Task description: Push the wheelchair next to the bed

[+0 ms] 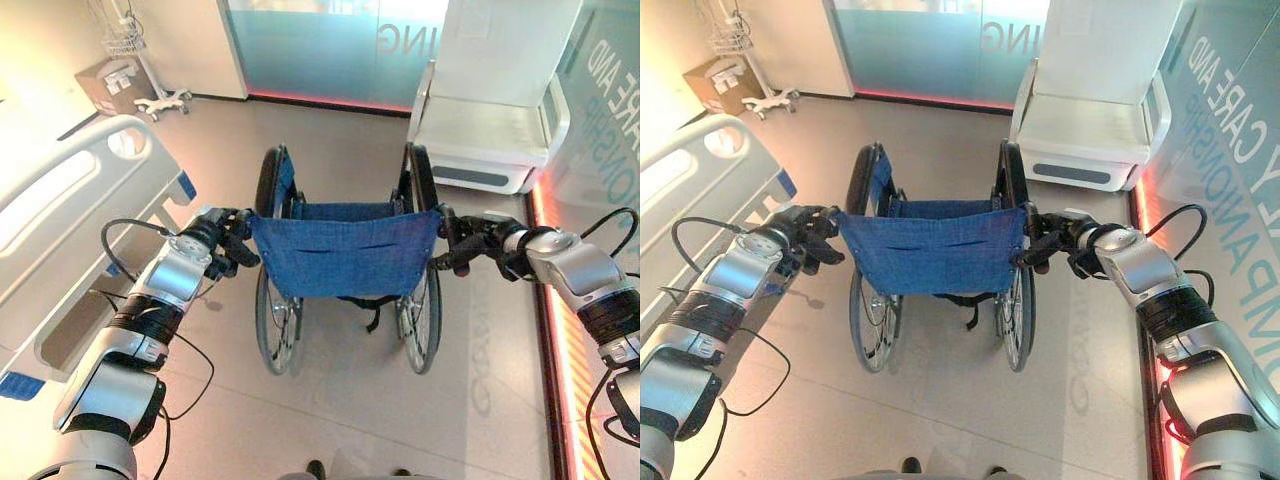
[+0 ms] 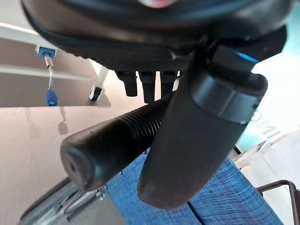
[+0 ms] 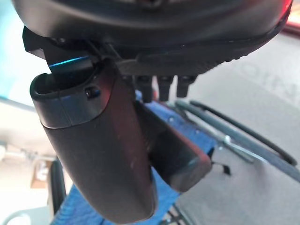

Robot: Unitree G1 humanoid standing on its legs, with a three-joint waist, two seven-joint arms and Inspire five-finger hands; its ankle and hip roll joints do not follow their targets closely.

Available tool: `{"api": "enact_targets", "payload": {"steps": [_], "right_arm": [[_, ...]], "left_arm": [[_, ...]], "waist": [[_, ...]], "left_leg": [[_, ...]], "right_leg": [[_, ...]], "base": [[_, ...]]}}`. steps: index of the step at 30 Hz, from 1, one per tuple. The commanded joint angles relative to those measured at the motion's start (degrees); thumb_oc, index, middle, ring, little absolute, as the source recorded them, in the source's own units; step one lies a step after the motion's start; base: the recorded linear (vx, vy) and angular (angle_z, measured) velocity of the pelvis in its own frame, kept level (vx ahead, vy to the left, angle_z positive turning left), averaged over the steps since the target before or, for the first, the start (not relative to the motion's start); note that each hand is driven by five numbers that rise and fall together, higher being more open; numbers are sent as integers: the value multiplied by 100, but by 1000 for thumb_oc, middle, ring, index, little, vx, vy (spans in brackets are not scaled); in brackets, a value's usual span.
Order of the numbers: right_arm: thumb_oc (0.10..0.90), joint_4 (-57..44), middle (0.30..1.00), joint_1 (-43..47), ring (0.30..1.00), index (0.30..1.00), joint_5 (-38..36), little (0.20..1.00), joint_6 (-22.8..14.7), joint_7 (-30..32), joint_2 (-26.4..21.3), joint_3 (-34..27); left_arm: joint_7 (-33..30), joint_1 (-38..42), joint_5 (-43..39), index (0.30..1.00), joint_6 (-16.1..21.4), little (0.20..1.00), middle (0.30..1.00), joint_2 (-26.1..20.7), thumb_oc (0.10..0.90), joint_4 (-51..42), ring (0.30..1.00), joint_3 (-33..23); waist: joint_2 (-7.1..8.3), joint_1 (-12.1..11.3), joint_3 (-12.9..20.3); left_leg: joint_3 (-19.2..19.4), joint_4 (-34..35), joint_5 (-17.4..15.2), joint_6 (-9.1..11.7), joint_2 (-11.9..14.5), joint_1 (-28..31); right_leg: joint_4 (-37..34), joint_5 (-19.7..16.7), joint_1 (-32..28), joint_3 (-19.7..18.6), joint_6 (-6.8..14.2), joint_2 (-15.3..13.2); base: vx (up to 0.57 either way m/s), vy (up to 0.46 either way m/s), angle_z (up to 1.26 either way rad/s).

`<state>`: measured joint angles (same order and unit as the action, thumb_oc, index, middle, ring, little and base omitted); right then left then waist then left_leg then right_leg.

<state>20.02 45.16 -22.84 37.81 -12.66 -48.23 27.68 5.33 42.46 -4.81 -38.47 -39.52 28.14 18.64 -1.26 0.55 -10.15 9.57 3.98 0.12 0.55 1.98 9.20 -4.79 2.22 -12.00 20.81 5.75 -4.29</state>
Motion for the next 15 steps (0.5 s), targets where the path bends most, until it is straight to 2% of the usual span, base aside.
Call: {"api": "enact_targets", "payload": {"steps": [1,7,10,11,12,13,14,15], "right_arm": [[800,139,900,-105,900,900,777,900,14,26,-366,-242],[800,99,900,-21,900,900,862,900,95,-145,-360,-109],[800,120,900,7,900,900,863,900,90,-183,-331,-53],[800,124,900,14,900,900,856,900,94,-191,-326,-43],[800,110,900,25,900,900,826,900,125,-190,-305,-24],[800,98,900,21,900,900,822,900,143,-187,-290,-20],[800,83,900,8,900,900,823,900,152,-201,-279,-20],[800,73,900,2,900,900,801,900,169,-238,-280,-20]], "left_arm": [[177,-1160,468,900,-916,900,900,-871,800,1303,900,28],[921,-1259,305,900,-1032,900,900,-799,800,1593,900,-13],[885,-1293,-6,900,-936,900,900,-718,800,1720,900,-32],[878,-1298,-41,764,-913,764,764,-702,709,1740,764,-39],[818,-1325,-194,571,-858,571,571,-651,580,1781,571,-59],[770,-1346,-264,531,-833,531,531,-619,554,1793,531,-68],[695,-1385,-338,364,-765,364,364,-569,442,1812,364,-92],[628,-1430,-456,300,-674,300,300,-531,400,1827,300,-124]], "waist": [[247,-314,190],[213,-290,201],[198,-271,206],[197,-270,207],[197,-263,210],[198,-260,212],[198,-254,215],[198,-247,218]], "left_leg": [[190,-350,-312,-3,-303,-223],[227,-356,-312,-9,-293,-220],[236,-352,-313,-9,-289,-213],[239,-350,-314,-9,-288,-211],[252,-347,-316,-9,-282,-204],[255,-348,-317,-8,-282,-204],[256,-351,-319,-7,-281,-206],[260,-349,-318,-4,-275,-205]], "right_leg": [[606,68,490,-119,60,-96],[634,79,514,-149,62,-98],[641,83,522,-160,62,-104],[643,84,523,-161,63,-105],[645,84,525,-165,65,-107],[644,84,527,-169,65,-107],[644,86,531,-175,64,-107],[643,86,534,-183,64,-110]], "base": [[0,0,0],[0,0,0],[0,0,0],[0,0,0],[0,0,0],[0,0,0],[0,0,0],[0,0,0]]}}
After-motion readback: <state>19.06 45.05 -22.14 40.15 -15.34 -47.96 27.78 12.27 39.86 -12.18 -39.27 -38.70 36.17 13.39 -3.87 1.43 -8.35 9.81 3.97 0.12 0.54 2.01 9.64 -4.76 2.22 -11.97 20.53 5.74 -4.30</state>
